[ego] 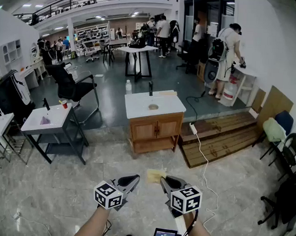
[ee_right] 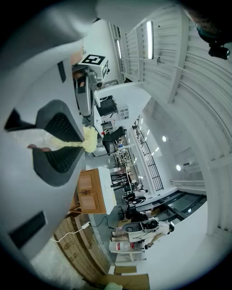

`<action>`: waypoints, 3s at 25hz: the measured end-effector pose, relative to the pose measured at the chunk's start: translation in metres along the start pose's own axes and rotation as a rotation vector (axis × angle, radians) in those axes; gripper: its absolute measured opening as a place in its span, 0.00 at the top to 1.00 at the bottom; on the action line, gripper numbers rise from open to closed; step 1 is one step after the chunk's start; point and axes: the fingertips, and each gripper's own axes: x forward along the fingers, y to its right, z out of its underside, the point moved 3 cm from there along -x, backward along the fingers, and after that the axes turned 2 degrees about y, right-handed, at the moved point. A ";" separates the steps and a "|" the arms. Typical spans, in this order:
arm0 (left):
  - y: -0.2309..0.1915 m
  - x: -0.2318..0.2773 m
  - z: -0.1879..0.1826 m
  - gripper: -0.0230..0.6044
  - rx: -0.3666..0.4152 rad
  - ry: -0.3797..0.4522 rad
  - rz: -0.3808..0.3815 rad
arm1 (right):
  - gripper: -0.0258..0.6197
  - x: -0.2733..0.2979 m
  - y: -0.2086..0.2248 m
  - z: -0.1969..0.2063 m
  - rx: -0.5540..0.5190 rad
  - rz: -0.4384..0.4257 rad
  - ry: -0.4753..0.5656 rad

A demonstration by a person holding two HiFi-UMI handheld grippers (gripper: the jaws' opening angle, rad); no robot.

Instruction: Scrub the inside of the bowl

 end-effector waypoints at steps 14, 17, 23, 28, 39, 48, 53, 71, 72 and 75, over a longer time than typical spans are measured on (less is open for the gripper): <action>0.006 0.008 -0.002 0.96 -0.009 0.009 0.014 | 0.90 -0.008 0.004 -0.001 0.029 -0.009 0.012; 0.005 0.006 -0.002 0.96 -0.024 0.023 0.011 | 0.90 -0.009 0.004 -0.002 0.029 -0.012 0.011; 0.002 0.010 0.004 0.96 -0.029 0.014 0.005 | 0.90 -0.009 0.010 0.000 0.037 -0.020 0.014; 0.003 0.017 0.008 0.96 -0.045 0.012 -0.002 | 0.90 -0.010 0.018 0.002 0.040 -0.032 0.010; 0.019 0.057 0.015 0.96 -0.045 -0.014 -0.005 | 0.90 -0.025 0.063 0.002 0.039 -0.067 -0.008; 0.034 0.080 0.021 0.96 -0.044 -0.041 -0.033 | 0.90 -0.035 0.097 0.007 0.020 -0.111 -0.041; 0.031 0.085 0.027 0.96 -0.050 -0.065 -0.038 | 0.90 -0.026 0.101 0.011 0.046 -0.128 -0.035; -0.099 0.155 0.006 0.96 -0.067 -0.043 0.024 | 0.90 0.092 0.154 -0.043 0.047 -0.062 -0.054; -0.111 0.157 0.004 0.96 -0.068 -0.043 0.024 | 0.90 0.103 0.155 -0.048 0.045 -0.061 -0.057; -0.145 0.159 0.000 0.96 -0.071 -0.044 0.020 | 0.90 0.133 0.155 -0.056 0.041 -0.058 -0.066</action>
